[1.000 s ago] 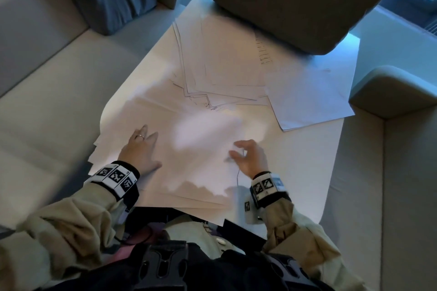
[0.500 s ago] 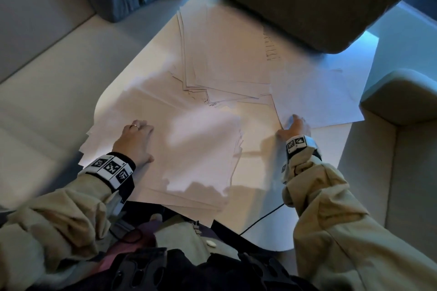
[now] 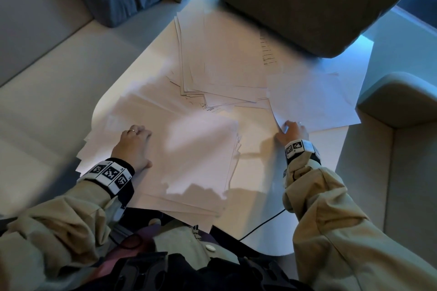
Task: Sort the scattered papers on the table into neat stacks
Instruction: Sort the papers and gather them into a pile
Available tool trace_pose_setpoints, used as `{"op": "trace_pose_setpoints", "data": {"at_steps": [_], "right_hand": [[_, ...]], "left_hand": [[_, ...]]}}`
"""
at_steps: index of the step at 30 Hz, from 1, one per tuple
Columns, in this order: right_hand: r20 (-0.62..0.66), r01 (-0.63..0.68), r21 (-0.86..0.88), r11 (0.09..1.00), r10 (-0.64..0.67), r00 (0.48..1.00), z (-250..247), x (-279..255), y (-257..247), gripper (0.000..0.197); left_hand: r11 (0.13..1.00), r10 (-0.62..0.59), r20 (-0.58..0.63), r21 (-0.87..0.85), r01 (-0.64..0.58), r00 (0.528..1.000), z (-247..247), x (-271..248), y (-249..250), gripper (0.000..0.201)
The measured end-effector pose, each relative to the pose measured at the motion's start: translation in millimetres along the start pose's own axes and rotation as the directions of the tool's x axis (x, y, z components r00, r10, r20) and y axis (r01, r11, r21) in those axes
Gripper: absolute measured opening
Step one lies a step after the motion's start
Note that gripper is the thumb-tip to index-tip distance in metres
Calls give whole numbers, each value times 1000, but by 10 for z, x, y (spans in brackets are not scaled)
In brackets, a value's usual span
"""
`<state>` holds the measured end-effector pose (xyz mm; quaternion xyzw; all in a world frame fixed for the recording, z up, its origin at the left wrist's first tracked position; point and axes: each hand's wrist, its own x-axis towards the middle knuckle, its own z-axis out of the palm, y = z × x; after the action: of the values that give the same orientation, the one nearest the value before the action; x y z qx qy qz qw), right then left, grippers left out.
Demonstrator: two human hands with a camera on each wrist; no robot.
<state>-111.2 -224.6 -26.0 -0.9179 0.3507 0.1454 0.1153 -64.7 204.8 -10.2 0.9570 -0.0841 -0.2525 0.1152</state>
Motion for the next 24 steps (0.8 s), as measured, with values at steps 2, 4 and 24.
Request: {"op": "trace_pose_setpoints", "data": {"at_steps": [2, 4, 24], "right_hand": [[-5, 1, -2, 1000, -1, 1000, -27, -4, -34, 24], [-17, -7, -27, 1000, 7, 1000, -59, -8, -60, 21], [-755, 254, 315, 914, 79, 651, -557, -563, 194, 27]], "left_hand": [[1000, -2, -1, 0, 2, 1000, -6, 3, 2, 85], [1000, -3, -1, -5, 3, 1000, -7, 3, 4, 85], [999, 7, 46, 47, -9, 999, -145, -24, 122, 77]]}}
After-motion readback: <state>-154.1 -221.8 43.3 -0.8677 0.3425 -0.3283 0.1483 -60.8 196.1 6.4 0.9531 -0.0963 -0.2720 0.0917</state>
